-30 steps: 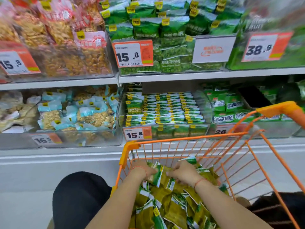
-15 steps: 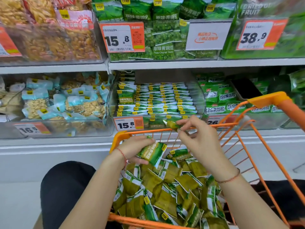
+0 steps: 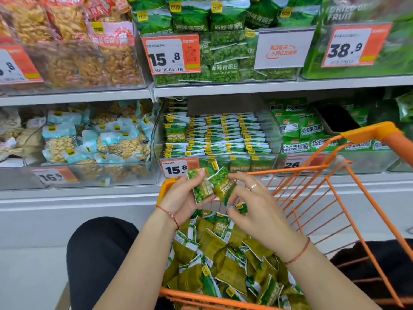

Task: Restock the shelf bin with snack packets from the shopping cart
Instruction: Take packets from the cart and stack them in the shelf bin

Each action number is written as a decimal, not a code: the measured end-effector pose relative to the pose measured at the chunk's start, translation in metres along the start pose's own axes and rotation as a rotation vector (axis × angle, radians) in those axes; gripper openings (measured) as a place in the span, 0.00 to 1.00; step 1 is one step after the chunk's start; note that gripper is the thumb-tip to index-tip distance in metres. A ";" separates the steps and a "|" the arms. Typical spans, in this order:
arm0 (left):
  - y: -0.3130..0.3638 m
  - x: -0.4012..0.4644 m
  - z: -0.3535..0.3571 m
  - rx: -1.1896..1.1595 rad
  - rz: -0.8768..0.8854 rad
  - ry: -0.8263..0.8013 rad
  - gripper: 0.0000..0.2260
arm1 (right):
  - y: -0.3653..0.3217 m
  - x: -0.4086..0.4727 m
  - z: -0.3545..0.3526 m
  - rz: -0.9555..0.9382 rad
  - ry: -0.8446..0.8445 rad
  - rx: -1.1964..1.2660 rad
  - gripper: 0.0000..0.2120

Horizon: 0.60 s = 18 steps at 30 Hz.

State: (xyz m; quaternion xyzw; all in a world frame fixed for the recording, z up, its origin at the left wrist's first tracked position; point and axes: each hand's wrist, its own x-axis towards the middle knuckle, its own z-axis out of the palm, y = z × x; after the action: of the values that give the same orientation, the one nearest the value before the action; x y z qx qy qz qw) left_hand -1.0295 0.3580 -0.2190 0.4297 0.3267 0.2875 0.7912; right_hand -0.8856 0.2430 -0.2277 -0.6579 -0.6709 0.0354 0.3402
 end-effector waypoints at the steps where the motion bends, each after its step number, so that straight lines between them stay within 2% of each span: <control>1: 0.000 -0.001 0.001 0.003 0.041 0.016 0.21 | -0.001 0.000 0.000 0.030 0.007 0.041 0.06; 3: -0.002 -0.001 0.002 0.015 0.107 0.028 0.23 | -0.003 0.000 0.001 0.081 -0.012 0.127 0.06; 6: -0.008 0.000 0.005 0.078 0.121 0.023 0.14 | -0.004 -0.001 0.004 0.083 -0.037 0.104 0.04; 8: -0.010 0.000 0.005 0.120 0.084 0.053 0.09 | -0.001 0.000 0.005 0.080 0.081 0.027 0.03; 11: -0.009 0.001 0.003 0.095 -0.035 0.083 0.08 | 0.005 0.005 -0.004 0.075 0.357 0.000 0.04; 13: -0.007 0.001 0.004 0.069 -0.100 0.078 0.09 | 0.008 0.004 -0.010 0.033 0.412 0.069 0.03; 16: -0.005 0.000 0.005 -0.006 -0.163 0.051 0.12 | 0.006 0.000 -0.005 -0.059 0.330 0.170 0.04; 18: -0.003 0.000 0.003 -0.068 -0.199 0.007 0.20 | 0.001 0.000 0.000 -0.085 0.226 0.206 0.05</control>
State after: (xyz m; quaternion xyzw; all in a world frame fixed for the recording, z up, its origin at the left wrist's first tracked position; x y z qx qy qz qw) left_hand -1.0269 0.3550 -0.2202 0.3671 0.3608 0.2200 0.8287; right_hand -0.8845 0.2434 -0.2283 -0.5905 -0.6485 0.0153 0.4802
